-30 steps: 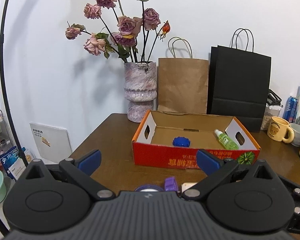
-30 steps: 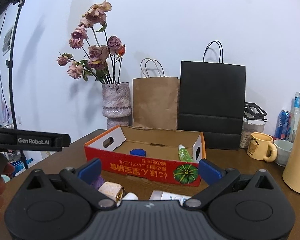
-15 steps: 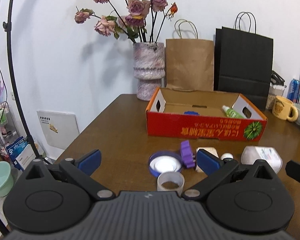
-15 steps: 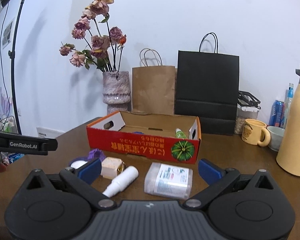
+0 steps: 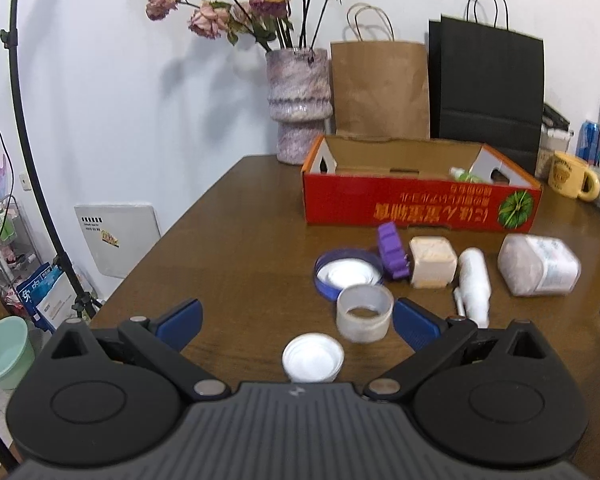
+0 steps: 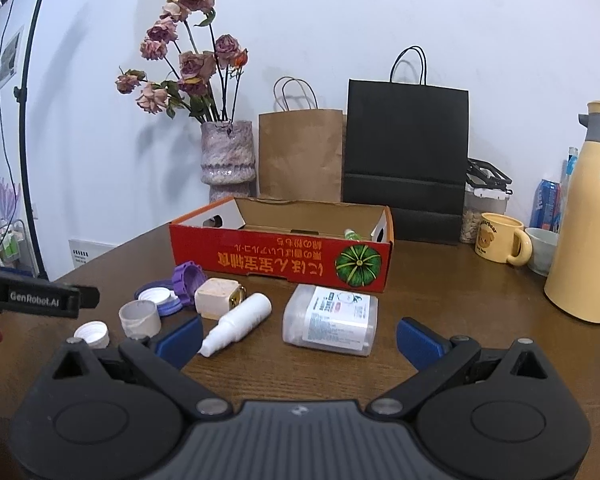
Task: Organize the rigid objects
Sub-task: 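Grasp the white lid with the left tool while the right tool grasps the wipes pack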
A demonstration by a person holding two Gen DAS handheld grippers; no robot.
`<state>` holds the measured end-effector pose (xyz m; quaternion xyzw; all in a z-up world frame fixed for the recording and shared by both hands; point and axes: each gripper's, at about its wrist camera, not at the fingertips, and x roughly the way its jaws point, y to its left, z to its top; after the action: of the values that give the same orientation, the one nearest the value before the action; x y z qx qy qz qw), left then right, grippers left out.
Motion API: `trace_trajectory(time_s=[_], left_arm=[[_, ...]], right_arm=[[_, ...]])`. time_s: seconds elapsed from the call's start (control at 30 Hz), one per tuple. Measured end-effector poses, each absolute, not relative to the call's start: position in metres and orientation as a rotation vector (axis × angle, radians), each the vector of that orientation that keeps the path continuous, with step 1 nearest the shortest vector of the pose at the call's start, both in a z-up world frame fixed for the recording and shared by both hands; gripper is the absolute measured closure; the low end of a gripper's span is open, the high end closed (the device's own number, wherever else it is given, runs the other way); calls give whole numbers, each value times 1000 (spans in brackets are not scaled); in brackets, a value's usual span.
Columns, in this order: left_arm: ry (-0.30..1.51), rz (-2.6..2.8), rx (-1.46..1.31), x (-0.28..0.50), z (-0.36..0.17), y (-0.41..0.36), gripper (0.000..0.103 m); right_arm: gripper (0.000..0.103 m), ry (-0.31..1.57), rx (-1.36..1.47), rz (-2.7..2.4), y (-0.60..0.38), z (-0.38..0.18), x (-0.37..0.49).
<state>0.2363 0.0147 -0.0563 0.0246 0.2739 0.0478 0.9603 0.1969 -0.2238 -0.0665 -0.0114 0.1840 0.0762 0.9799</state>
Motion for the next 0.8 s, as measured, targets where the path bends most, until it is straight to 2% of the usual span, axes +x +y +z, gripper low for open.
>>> trace_trajectory(time_s=[0.5, 0.63, 0.7, 0.77, 0.8], left_arm=[[676, 59, 36, 260, -96, 28, 1], [704, 53, 20, 265, -101, 29, 19], [697, 26, 5, 264, -101, 30, 33], [680, 15, 10, 262, -99, 27, 61], [674, 8, 8, 261, -99, 27, 62]], right_arm=[[0, 390, -25, 138, -215, -84, 201], [0, 390, -24, 139, -215, -85, 202], [0, 392, -24, 140, -214, -86, 203], [0, 394, -25, 142, -213, -89, 204], [0, 396, -26, 143, -212, -91, 205]])
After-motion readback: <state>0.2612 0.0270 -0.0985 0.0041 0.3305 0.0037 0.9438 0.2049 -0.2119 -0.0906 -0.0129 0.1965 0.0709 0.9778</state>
